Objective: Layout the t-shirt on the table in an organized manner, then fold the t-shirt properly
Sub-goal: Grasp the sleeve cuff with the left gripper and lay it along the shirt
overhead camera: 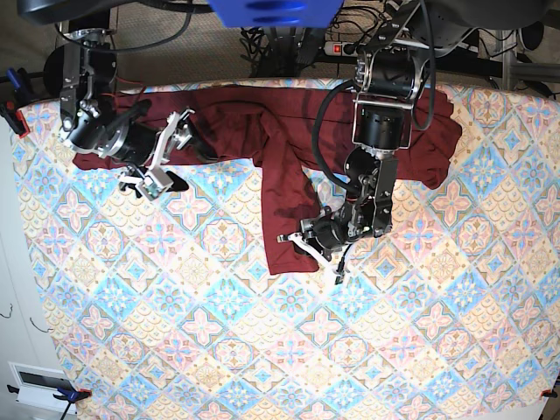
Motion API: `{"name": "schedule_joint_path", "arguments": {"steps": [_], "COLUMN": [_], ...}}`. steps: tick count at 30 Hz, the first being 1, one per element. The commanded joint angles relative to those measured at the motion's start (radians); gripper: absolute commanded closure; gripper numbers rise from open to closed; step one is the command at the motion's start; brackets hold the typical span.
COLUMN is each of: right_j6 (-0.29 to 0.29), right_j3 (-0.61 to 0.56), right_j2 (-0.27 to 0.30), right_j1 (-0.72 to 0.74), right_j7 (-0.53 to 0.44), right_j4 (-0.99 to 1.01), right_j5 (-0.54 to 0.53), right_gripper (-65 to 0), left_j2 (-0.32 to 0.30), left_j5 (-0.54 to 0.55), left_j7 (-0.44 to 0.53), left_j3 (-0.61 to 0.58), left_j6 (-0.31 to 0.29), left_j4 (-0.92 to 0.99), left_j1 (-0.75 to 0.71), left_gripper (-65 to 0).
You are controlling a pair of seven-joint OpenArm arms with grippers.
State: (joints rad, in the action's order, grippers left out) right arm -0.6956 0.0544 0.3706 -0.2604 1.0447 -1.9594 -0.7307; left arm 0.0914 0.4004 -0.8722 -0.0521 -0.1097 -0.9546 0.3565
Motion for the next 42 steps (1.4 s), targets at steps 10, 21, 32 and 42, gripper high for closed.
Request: {"name": "schedule_joint_path", "arguments": {"steps": [10,21,32,42], "right_j6": [-0.003,-0.003,-0.003,-0.003], "right_j3": [0.063,0.057,0.057,0.055], "right_j2": [0.011,0.011,0.011,0.011], "right_j1": [0.009,0.019,0.011,0.009], "right_j7": [-0.017,-0.019,-0.017,-0.016], "right_j4": [-0.016,-0.007,-0.007,-0.007], "right_j5": [-0.017,-0.017,-0.017,-0.017], "right_gripper": [-43.5,-43.5,-43.5,-43.5], "left_j2": [-0.124,-0.249,-0.272,-0.289], "left_j5": [0.114,0.303,0.368,0.384], "left_j7": [-0.101,-0.111,-0.107,-0.117], "left_j3": [0.084,0.311,0.498,0.570], "left_j6": [0.012,0.012,0.008,0.008], "left_j4": [-0.465,-0.920,-1.036,-1.027], "left_j1": [-0.179,-0.529,-0.745,-0.819], "left_gripper": [0.0,0.0,0.0,0.0]}}
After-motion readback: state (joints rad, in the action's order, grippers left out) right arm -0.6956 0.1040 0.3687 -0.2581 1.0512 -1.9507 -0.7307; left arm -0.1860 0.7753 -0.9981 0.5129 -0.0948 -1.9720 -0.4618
